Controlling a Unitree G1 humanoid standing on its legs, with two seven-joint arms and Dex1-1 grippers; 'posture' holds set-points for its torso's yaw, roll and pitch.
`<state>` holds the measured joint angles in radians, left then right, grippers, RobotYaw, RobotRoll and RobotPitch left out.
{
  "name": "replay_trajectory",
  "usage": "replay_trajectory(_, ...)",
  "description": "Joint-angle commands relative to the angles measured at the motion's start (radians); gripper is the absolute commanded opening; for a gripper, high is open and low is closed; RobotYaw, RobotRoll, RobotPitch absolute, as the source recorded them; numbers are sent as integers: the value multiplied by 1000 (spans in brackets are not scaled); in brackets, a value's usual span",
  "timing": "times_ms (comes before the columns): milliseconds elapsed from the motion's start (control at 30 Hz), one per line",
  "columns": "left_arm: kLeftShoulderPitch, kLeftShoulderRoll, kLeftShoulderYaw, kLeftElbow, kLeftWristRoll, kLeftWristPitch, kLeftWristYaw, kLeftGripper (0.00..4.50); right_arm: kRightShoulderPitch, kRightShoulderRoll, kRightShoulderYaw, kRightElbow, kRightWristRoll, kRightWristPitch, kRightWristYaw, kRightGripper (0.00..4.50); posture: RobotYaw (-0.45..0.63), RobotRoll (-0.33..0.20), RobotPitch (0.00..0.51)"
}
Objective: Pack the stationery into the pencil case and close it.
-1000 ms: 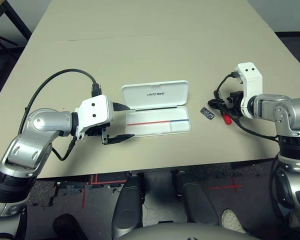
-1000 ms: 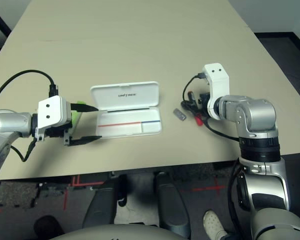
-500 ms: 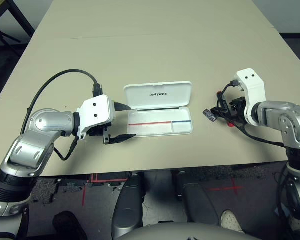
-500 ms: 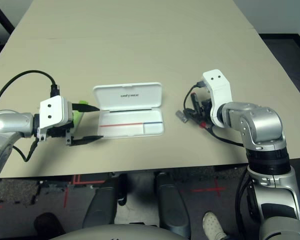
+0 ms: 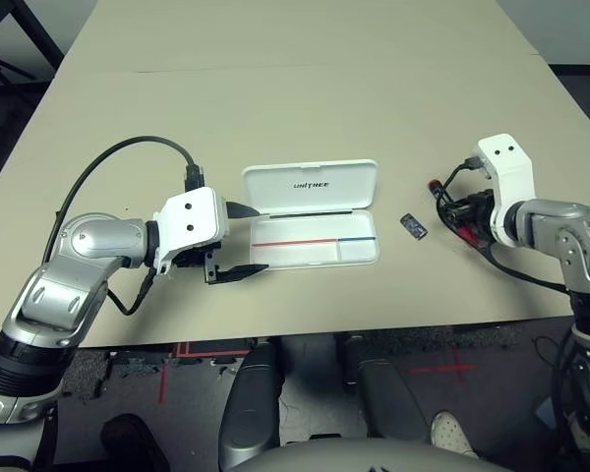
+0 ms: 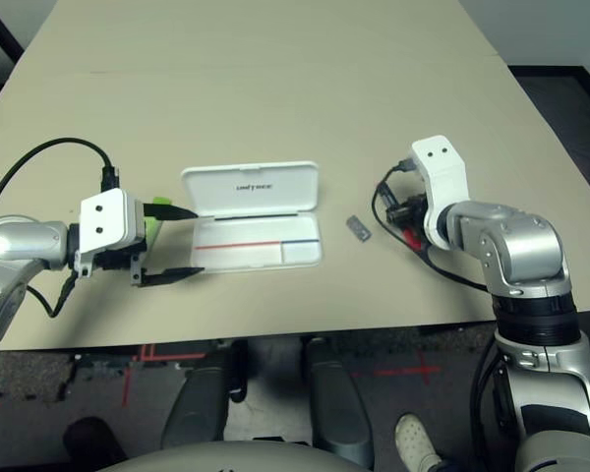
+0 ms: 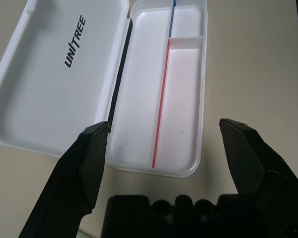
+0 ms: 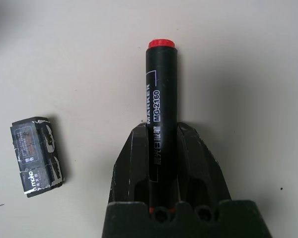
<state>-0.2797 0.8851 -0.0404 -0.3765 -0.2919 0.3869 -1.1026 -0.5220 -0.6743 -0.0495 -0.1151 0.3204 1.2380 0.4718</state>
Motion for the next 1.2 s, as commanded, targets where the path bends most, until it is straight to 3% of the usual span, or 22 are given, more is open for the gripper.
replay_trajectory(33, 4, 9, -16, -2, 3, -5, -8, 4500, 7, -46, 50, 77, -13, -28, 49, 522, 35, 0, 251)
replay_trajectory(200, 1, 11, -17, 2, 6, -7, -10, 4500, -65, -164, 130, 141, -20, -201, 244, 522, 37, 0, 247)
replay_trajectory(367, -5, 16, -18, 7, 7, -9, -17, 4500, -181, -284, 239, 221, -57, -453, 555, 522, 36, 0, 235)
replay_trajectory(533, -9, 25, -15, 5, 5, -6, -25, 4500, -316, -322, 325, 315, -103, -687, 861, 522, 38, 0, 232)
replay_trajectory(767, -6, 43, -15, -3, 1, 0, -29, 4500, -456, -255, 412, 399, -152, -828, 1124, 522, 54, 0, 228)
replay_trajectory(1200, 27, 53, -4, -34, 3, 15, -10, 4500, -482, -52, 455, 388, -175, -821, 1112, 522, 92, 0, 226)
